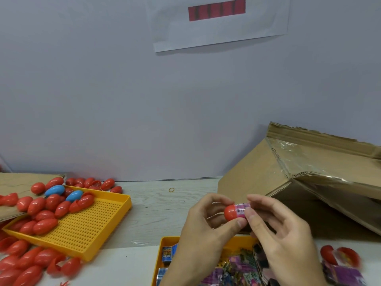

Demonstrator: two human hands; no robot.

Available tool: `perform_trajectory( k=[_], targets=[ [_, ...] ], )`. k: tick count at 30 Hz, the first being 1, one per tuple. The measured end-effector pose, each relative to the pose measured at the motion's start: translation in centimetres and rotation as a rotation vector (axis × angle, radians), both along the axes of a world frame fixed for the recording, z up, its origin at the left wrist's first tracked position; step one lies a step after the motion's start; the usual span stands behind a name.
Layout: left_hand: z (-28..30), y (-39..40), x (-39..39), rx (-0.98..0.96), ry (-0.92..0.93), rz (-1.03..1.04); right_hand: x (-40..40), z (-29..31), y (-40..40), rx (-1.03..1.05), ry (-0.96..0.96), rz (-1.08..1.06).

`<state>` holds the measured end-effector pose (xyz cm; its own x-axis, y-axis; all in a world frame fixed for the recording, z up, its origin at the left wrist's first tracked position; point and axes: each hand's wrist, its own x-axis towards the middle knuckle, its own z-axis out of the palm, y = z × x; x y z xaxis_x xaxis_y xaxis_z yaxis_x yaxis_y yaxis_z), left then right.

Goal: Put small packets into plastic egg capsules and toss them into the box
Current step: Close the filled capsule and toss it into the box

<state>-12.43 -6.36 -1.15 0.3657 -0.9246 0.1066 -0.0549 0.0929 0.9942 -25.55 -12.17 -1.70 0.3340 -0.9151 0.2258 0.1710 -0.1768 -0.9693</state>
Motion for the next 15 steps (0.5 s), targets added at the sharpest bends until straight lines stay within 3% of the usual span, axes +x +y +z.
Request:
perform_trajectory(
  k=[15],
  targets=[
    [0.56, 0.15, -0.13, -0.029, 0.026, -0.055, -0.04, 0.40, -0.12, 0.023, -0.045, 0.005]
  ],
)
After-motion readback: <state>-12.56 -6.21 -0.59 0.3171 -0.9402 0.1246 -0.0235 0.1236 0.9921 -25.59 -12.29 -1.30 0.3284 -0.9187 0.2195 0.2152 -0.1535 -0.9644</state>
